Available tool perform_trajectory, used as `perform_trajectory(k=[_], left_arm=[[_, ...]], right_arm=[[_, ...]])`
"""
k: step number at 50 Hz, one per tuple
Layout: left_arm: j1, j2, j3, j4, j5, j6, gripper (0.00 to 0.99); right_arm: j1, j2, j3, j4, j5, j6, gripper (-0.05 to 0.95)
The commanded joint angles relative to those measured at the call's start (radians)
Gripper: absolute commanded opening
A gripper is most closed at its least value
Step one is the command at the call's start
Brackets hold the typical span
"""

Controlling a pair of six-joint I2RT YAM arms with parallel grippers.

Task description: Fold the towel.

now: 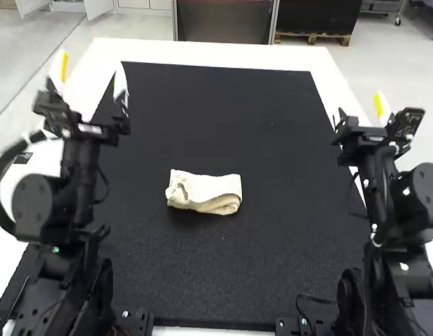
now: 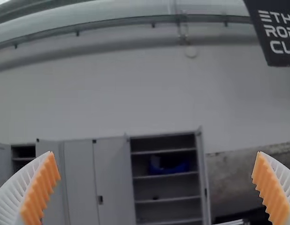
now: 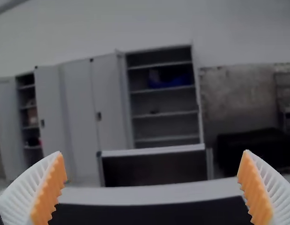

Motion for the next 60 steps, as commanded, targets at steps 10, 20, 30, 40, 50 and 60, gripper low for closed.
perform_trajectory(k=[10, 20, 30, 40, 50, 60], left_arm=[[0.004, -0.011, -0.040, -0.158, 0.113, -0.013, 0.967], [-0.012, -0.011, -0.040, -0.305, 0.135, -0.010, 0.967], [-0.012, -0.011, -0.040, -0.446, 0.135, -0.004, 0.967], [-0.019, -0.011, -0.039, -0.548, 0.135, 0.011, 0.967], [-0.021, -0.011, -0.039, -0.657, 0.155, 0.109, 0.967], [-0.015, -0.011, -0.039, -0.698, 0.156, 0.122, 0.969]], right_arm=[[-0.013, -0.006, -0.133, 0.052, 0.062, -0.060, 0.91], [-0.013, -0.006, -0.134, -0.080, 0.059, -0.068, 0.91], [-0.013, -0.006, -0.134, -0.256, 0.043, -0.112, 0.91], [-0.013, -0.006, -0.134, -0.277, 0.020, -0.111, 0.91], [-0.013, -0.006, -0.134, -0.363, 0.013, -0.149, 0.91], [-0.013, -0.007, -0.134, -0.362, 0.011, -0.160, 0.91]])
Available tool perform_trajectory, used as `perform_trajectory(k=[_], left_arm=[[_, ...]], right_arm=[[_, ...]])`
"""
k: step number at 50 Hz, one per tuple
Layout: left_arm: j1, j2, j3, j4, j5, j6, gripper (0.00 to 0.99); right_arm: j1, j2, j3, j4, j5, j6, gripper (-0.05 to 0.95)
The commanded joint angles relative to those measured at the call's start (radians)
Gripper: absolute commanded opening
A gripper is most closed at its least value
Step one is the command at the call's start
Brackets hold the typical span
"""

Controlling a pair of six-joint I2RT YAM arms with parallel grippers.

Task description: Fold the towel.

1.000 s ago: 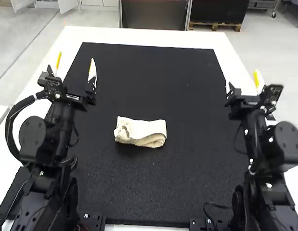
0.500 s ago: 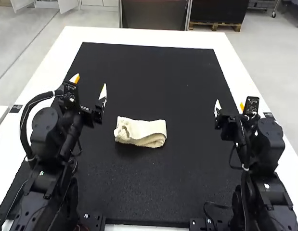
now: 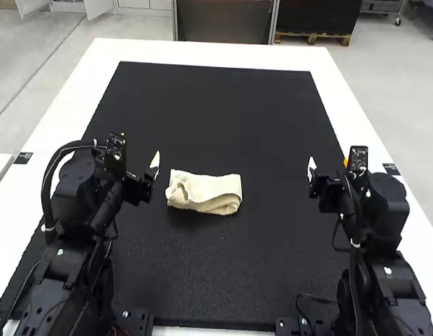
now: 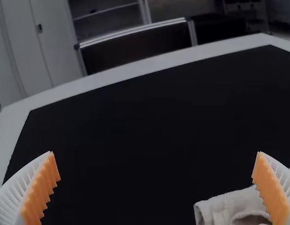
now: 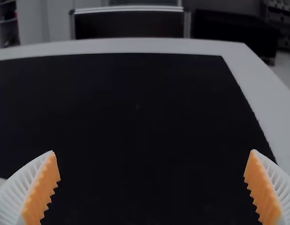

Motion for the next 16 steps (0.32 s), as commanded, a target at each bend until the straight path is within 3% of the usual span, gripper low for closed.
perform_trajectory(k=[1, 10, 16], left_arm=[[-0.004, -0.014, -0.004, 0.005, 0.016, 0.027, 0.967], [-0.007, -0.014, -0.004, 0.000, 0.016, 0.053, 0.967], [-0.002, -0.014, -0.005, 0.006, 0.016, 0.028, 0.967]], right_arm=[[-0.012, -0.007, -0.004, -0.002, -0.011, -0.023, 0.91], [-0.012, -0.007, -0.004, -0.002, -0.010, -0.023, 0.91], [-0.011, -0.007, -0.004, -0.005, -0.010, -0.023, 0.91]])
